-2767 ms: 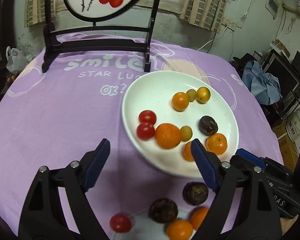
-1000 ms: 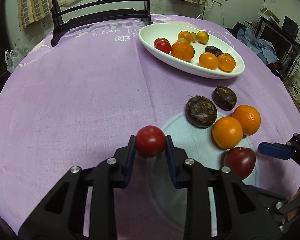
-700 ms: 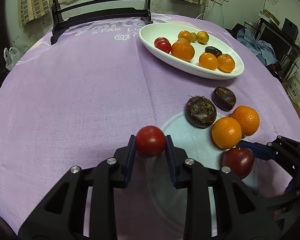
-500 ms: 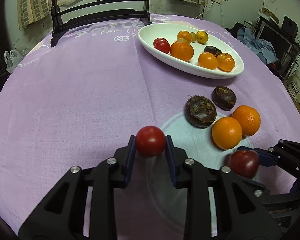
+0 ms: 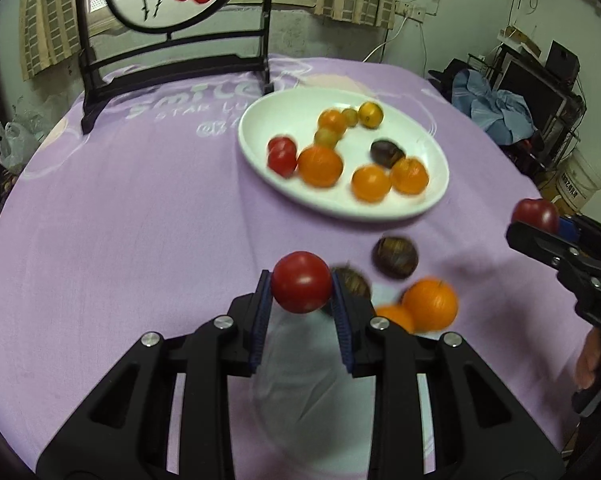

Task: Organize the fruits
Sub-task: 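Grasp another red cherry tomato with the left tool while the right tool grasps the dark red plum, then place the tomato and plum on the white plate, open both tools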

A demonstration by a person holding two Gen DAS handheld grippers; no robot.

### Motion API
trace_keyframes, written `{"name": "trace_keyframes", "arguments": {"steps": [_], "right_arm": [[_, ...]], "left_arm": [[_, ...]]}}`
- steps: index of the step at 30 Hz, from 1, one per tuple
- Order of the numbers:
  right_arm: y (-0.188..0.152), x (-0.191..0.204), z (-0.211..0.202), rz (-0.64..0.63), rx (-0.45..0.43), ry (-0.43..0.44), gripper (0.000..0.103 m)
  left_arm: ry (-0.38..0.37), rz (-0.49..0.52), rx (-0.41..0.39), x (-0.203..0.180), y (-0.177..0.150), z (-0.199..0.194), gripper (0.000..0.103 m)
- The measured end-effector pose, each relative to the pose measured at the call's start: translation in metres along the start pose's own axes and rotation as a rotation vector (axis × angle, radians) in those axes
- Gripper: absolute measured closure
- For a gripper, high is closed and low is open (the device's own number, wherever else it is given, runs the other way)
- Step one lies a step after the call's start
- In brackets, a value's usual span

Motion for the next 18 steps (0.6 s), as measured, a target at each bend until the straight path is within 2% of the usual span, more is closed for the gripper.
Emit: {"name": "trace_keyframes", "arguments": {"steps": [4, 8, 13, 16, 18], "right_arm": [[0.024, -0.024, 0.032, 0.094, -0.009, 0.043, 0.064], [0.035, -0.042, 0.07, 0.156, 0.033, 0.042, 0.064], [0.041, -0.047, 0.105, 0.119, 0.083, -0.002, 0.064], [0.042, -0.049, 0.122, 0.141, 0.104, 0.029, 0.063], [0.042, -0.048, 0.129, 0.168, 0.119, 0.053, 0.063]], "left_arm": [[0.015, 0.014, -0.026, -0.021, 0.043, 0.02, 0.073], [0.048, -0.007, -0.008, -0.029, 0.072, 0.052, 0.073], [0.07, -0.063, 0.02, -0.025, 0.094, 0.084, 0.073], [0.091, -0.071, 0.023, -0.022, 0.102, 0.098, 0.073], [0.095, -0.101, 0.023, -0.018, 0.106, 0.105, 0.068]]}}
Point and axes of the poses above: each gripper's, at about its wrist camera, not at the fingertips, and z roughly the way its jaws point, x to its left, y to its top, the point moved 7 cm from there along z, roughly the way its jaws point, and after that the axes turned 7 degrees about -z, right-handed, at the moved point
